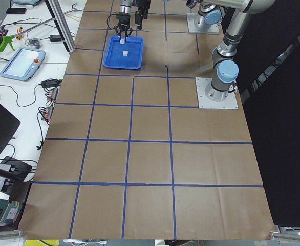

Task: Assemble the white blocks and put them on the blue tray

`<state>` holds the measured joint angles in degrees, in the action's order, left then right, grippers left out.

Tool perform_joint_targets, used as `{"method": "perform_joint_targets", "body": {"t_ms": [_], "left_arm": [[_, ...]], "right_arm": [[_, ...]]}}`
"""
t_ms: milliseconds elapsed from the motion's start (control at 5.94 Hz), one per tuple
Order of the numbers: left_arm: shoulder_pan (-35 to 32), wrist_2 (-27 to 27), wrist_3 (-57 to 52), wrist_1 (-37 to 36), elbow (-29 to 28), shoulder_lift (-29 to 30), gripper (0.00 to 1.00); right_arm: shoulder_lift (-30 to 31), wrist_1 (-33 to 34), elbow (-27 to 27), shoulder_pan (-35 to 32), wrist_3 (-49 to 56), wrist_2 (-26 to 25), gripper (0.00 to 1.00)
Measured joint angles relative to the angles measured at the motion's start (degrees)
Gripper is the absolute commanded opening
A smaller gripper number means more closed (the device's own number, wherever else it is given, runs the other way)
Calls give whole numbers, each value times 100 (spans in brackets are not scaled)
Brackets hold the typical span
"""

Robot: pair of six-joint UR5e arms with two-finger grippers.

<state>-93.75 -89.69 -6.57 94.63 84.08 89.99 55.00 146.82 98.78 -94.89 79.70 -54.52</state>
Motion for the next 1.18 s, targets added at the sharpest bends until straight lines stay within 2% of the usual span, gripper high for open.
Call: {"method": "perform_joint_targets", "body": {"t_ms": [505,1178], "left_arm": [[89,-445,181,159,-139,-45,99],[386,-420,513,287,54,-374,99]], "right_arm": [[-158,77,4,-202,47,3,27],[-138,82,298,-224,30,19,27]]}}
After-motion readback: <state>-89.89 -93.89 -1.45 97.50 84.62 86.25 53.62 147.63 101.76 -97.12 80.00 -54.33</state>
